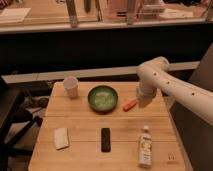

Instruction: Move the arm in a circular motion

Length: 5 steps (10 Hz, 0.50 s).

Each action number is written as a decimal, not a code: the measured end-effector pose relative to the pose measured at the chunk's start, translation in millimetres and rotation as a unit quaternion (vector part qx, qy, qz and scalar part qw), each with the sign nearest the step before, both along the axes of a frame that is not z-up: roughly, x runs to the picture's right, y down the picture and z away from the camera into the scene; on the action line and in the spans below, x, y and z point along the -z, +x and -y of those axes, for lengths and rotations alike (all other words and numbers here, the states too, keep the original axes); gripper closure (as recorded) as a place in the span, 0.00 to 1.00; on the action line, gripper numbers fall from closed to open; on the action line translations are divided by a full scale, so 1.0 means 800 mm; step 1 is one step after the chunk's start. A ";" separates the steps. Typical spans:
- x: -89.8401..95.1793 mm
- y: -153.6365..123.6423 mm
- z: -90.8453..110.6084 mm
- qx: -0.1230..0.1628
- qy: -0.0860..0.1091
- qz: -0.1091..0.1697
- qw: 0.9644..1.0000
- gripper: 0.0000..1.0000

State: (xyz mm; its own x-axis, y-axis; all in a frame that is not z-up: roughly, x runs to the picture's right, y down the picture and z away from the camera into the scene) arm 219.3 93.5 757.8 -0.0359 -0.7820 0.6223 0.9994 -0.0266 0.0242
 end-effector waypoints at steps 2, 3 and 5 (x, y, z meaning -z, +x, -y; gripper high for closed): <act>0.013 0.005 -0.014 0.008 0.001 0.001 1.000 0.20; 0.017 0.002 -0.021 0.010 -0.001 0.002 1.000 0.20; 0.019 0.009 -0.024 0.014 0.002 0.002 1.000 0.20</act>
